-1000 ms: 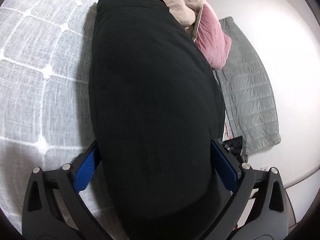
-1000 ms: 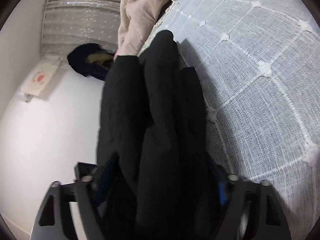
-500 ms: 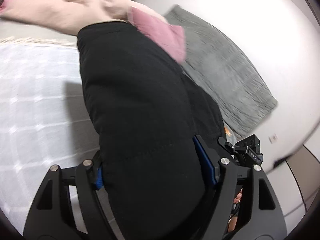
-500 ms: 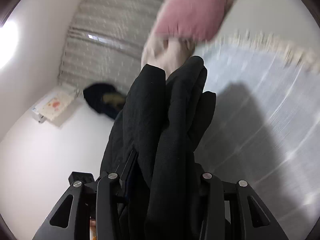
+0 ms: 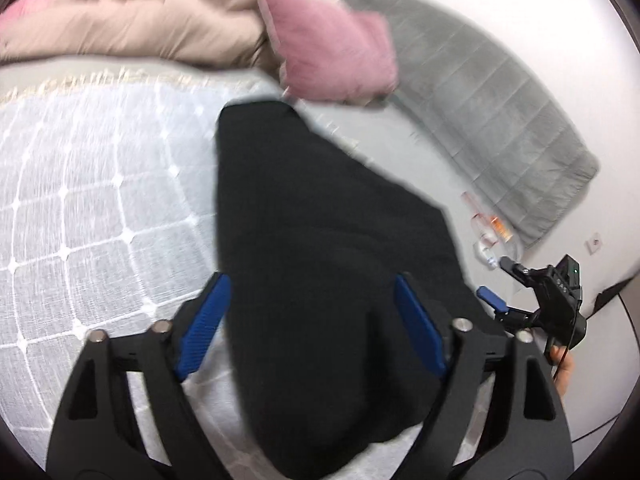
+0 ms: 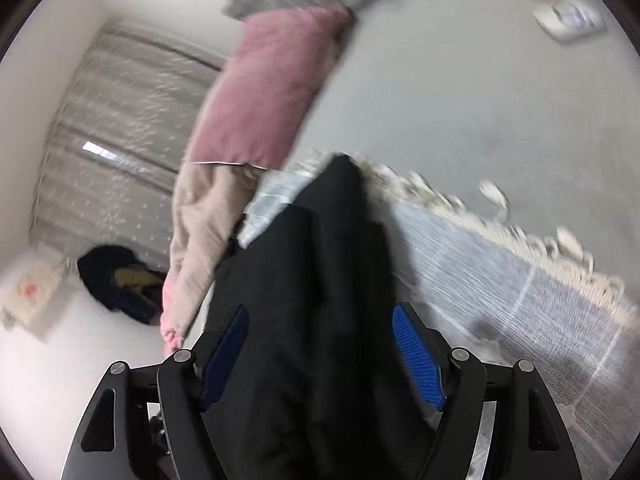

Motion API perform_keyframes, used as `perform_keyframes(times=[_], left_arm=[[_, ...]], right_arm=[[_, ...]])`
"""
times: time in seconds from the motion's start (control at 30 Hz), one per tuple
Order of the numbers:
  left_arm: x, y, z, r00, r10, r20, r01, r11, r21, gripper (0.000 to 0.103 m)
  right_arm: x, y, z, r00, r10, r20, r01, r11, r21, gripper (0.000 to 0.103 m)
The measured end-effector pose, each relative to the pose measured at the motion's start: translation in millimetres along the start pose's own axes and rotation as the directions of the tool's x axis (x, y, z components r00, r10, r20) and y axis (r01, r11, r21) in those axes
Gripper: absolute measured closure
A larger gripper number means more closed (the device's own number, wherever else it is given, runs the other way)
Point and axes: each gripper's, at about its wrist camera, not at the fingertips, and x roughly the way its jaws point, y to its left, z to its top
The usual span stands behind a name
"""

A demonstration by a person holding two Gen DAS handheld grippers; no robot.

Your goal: Fold large clothes

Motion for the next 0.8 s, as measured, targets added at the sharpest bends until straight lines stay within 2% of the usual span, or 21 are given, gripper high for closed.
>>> perform_keyframes(times=[0.07, 0.1, 0.17, 0.27, 0.3, 0.37, 0.5, 0.6, 0.63, 0.73, 0.8], left_arm=[[-9.8, -12.5, -8.9, 0.995, -0.073, 0.061, 0.072, 0.997, 0.016, 0.03], [-10.1, -18.6, -13.7, 0.992, -0.106, 0.069, 0.104, 0.994, 0.03, 0.035], [3.5, -30.5, -19.7, 0.991, -0.128, 0.033, 0.126, 0.99, 0.065, 0.038], [39.8, -33.1, -35.0, 0.999, -0.037, -0.023, 0.039, 0.996, 0.076, 0.038], [47.0, -32.0, -40.5, 0.999, -0.01, -0.033, 0.012, 0.997, 0.075, 0.038], [51.2, -37.3, -47.3, 0.999, 0.038, -0.026, -0.034, 0.992, 0.124, 0.038], [43.3, -59.8, -43.2, 0.987, 0.157, -0.038, -0.146, 0.968, 0.207, 0.036], [29.5, -79.8, -38.3, 0.966, 0.253, -0.051, -0.236, 0.946, 0.222, 0.015], [23.0, -83.9, -40.5, 0.958, 0.281, -0.047, -0.264, 0.938, 0.224, 0.013], [8.5, -98.1, -44.3, 0.934, 0.352, -0.066, -0.33, 0.917, 0.225, 0.008], [-2.8, -100.0, -53.9, 0.915, 0.392, -0.095, -0.366, 0.905, 0.216, 0.003]], right_arm=[[-11.0, 22.2, -8.1, 1.0, 0.0, 0.025, 0.002, 0.996, -0.088, 0.027], [-14.7, 29.6, -11.8, 1.0, -0.001, 0.031, 0.004, 0.994, -0.113, 0.027], [-11.1, 48.0, -22.1, 0.999, -0.009, 0.031, 0.014, 0.987, -0.16, 0.027], [17.0, 68.6, -30.1, 0.998, -0.061, -0.025, 0.055, 0.976, -0.212, 0.027], [28.1, 63.2, -31.9, 0.991, -0.12, -0.064, 0.103, 0.97, -0.22, 0.027], [47.1, 47.6, -39.0, 0.958, -0.255, -0.131, 0.225, 0.952, -0.207, 0.03], [36.7, 47.3, -40.4, 0.958, -0.258, -0.123, 0.234, 0.955, -0.182, 0.03], [15.8, 64.2, -48.8, 0.951, -0.303, -0.066, 0.28, 0.931, -0.233, 0.028], [7.1, 70.2, -53.0, 0.946, -0.32, -0.052, 0.298, 0.921, -0.25, 0.028], [-15.2, 90.8, -74.9, 0.912, -0.409, -0.021, 0.379, 0.862, -0.337, 0.027], [-26.0, 97.1, -91.7, 0.877, -0.48, 0.009, 0.441, 0.798, -0.411, 0.024]])
